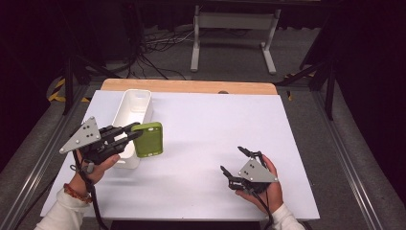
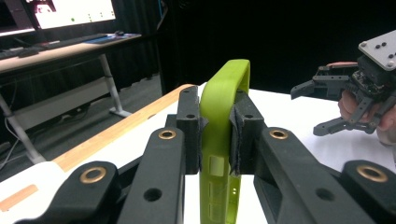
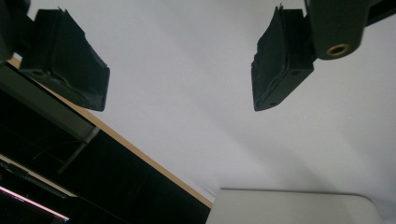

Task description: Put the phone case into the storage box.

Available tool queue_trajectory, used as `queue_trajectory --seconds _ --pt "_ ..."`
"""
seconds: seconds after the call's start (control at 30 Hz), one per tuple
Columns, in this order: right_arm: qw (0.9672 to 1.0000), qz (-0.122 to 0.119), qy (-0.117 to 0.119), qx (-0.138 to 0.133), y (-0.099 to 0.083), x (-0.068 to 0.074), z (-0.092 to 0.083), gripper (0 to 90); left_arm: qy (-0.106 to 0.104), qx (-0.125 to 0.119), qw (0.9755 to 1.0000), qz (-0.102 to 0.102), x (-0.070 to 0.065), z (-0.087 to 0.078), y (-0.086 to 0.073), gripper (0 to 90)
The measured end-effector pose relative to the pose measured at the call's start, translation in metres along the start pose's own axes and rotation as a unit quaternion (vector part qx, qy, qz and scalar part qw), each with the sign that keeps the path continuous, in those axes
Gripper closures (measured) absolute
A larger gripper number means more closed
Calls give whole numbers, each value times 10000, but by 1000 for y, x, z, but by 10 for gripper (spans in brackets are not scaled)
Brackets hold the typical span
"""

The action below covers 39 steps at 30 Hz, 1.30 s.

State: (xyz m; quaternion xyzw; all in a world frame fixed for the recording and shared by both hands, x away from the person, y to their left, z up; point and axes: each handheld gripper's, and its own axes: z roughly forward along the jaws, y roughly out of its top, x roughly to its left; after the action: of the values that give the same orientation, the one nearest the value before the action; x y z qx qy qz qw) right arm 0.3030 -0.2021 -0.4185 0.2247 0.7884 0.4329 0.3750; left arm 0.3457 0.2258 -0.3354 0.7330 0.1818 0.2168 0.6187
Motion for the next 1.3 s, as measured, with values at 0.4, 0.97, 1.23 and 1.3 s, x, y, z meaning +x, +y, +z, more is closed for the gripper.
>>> queue_trajectory --seconds 0.4,0.97,1.23,1.3 --pt "10000 -14 -19 15 0 -1 0 204 132 -150 9998 -12 6 -13 4 777" --pt "10000 27 -79 -20 -1 -2 0 209 421 -245 9988 -89 21 -31 5 776" --pt "10000 20 -92 -13 -1 -1 1 208 524 -245 9983 -82 26 -37 4 777" --pt "10000 23 -89 -1 -2 -1 1 207 589 -271 9978 -119 27 -38 3 777"
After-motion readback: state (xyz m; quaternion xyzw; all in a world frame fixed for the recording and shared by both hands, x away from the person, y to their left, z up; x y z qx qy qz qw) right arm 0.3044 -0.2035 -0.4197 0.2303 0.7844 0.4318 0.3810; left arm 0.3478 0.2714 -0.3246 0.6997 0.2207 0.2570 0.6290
